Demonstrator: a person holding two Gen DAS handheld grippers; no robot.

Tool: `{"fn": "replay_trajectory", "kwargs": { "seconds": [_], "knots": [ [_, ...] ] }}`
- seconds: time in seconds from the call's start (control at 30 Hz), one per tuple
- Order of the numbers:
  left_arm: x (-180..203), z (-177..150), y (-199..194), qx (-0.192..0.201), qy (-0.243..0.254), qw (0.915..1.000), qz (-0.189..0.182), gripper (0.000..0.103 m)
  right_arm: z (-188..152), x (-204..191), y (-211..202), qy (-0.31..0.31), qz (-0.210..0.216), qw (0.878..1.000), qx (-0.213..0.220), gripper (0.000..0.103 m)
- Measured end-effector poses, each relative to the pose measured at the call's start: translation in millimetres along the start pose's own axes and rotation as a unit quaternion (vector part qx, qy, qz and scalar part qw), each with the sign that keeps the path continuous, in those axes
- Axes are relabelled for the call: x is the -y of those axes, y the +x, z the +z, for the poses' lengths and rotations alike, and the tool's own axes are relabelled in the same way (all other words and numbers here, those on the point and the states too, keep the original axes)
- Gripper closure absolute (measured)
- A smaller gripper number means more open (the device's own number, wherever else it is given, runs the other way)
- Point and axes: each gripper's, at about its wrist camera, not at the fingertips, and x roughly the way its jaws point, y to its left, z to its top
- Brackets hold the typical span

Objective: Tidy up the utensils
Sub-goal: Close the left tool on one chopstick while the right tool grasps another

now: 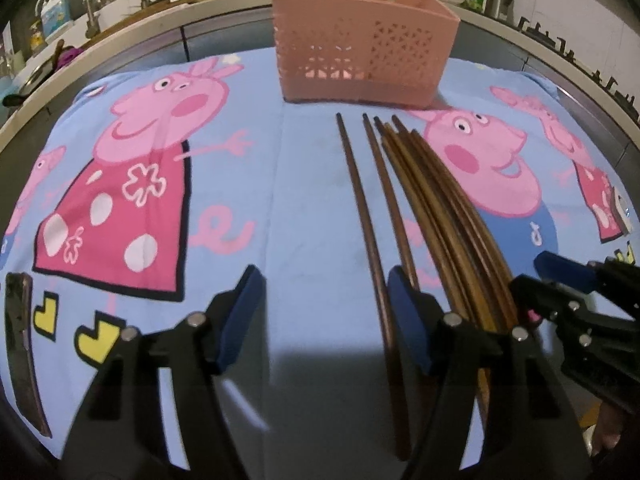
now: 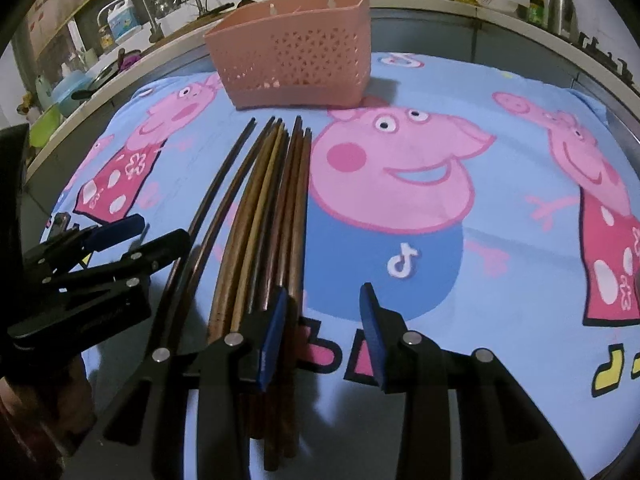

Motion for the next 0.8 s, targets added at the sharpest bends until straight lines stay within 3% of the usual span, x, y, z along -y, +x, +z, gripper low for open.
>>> {"fn": "replay_trajectory", "kwargs": {
  "seconds": [0.17,0.47,0.8],
  "knots": [
    [3.2,2.7,4.2,0.005,0.013,0.9998,0.015,0.040,1.5,1.7,-1.6,-0.007,-0.028,1.000,0.010,0.103],
    [9.6,20.7,14.8,0.008,0.027,0.9994,0.021,0.040,7.1,-1.5,4.2,-0.019,-0.011,1.000,0.002,0.103],
    [0.1,43.9,29.0,0.012,0.030,0.9990,0.031,0.041,24.8,11.7,14.6,-0.007,-0.025,1.000,0.000,0.103]
  ]
}}
